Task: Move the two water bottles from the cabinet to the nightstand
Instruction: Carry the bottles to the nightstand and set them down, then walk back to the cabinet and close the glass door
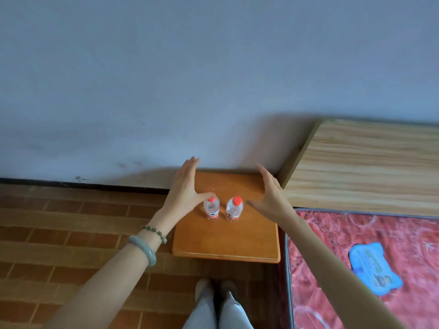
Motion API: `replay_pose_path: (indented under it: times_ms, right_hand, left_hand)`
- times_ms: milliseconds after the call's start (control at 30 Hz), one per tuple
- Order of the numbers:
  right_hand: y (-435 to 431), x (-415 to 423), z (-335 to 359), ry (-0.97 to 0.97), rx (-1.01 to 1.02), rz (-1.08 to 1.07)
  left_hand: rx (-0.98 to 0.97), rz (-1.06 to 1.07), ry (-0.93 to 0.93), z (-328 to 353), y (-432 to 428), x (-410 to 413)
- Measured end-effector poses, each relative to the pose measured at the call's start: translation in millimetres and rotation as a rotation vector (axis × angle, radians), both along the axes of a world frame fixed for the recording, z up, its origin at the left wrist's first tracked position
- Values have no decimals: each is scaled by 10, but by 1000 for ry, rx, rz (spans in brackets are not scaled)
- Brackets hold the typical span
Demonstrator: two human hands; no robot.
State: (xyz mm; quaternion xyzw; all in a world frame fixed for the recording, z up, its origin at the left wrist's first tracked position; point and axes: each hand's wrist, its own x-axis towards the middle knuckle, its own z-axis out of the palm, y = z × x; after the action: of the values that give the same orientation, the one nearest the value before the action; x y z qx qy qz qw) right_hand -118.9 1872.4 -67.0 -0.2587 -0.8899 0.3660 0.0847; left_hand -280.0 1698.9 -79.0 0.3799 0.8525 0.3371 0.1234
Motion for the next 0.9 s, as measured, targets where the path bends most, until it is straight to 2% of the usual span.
replay_pose_path:
  times_ms: [200, 333, 433, 600, 900]
  right_hand:
    - [-22, -61, 968, 128, 286, 82]
    - [-127, -200, 1329, 150, 528, 119]
    - [-284, -378, 1461, 167, 613, 188]
    - [-644, -762, 1538, 207, 655, 376]
    - [-1758, -1272, 1633, 400, 659, 876]
  left_hand:
    - [-41, -38, 398, 874, -3, 23]
    - [-99, 42, 629, 1204, -93, 6]
    - [-140, 123, 729, 1351, -269, 1]
    - [-229, 324, 782, 1485, -770, 19]
    - [-515, 834, 705, 1502, -1988, 552]
